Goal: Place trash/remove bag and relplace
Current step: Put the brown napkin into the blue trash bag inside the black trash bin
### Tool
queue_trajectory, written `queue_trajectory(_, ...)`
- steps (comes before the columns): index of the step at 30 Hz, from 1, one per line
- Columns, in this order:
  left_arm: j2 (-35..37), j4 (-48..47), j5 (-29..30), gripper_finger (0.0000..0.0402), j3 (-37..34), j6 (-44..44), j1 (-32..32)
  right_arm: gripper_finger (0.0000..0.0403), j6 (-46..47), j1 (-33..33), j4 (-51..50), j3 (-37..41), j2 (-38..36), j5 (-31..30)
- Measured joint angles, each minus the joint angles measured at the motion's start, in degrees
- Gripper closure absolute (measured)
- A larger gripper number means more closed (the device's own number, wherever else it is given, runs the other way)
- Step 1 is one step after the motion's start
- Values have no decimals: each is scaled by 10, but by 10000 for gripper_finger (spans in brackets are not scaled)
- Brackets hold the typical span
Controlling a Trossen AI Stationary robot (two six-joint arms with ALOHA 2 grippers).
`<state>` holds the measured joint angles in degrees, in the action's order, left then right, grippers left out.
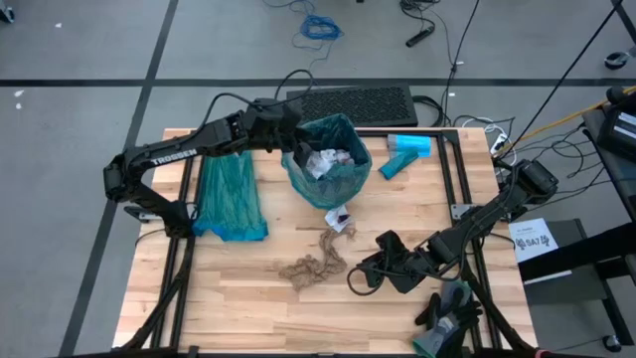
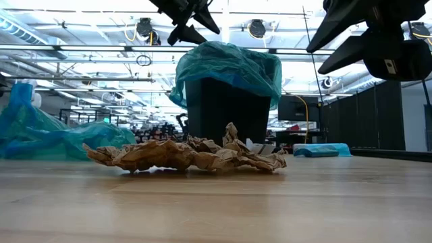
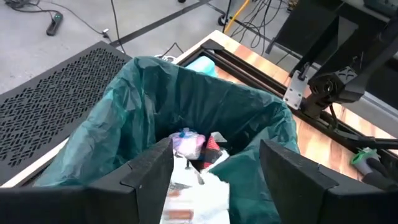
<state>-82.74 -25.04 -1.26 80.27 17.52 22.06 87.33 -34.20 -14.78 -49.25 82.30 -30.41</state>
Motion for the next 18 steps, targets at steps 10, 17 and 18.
queue_trajectory(10, 35, -107, -85, 157, 0, 17, -59, 273, -1, 2, 0, 0, 0, 0)
queue_trajectory(17, 60, -240, 33, 157, -22, 30, -198, 273, 21, 16, 7, 0, 0, 5)
queue_trajectory(18, 62, -237, 39, 157, -31, 41, -217, 273, 2, 20, 13, 0, 0, 8)
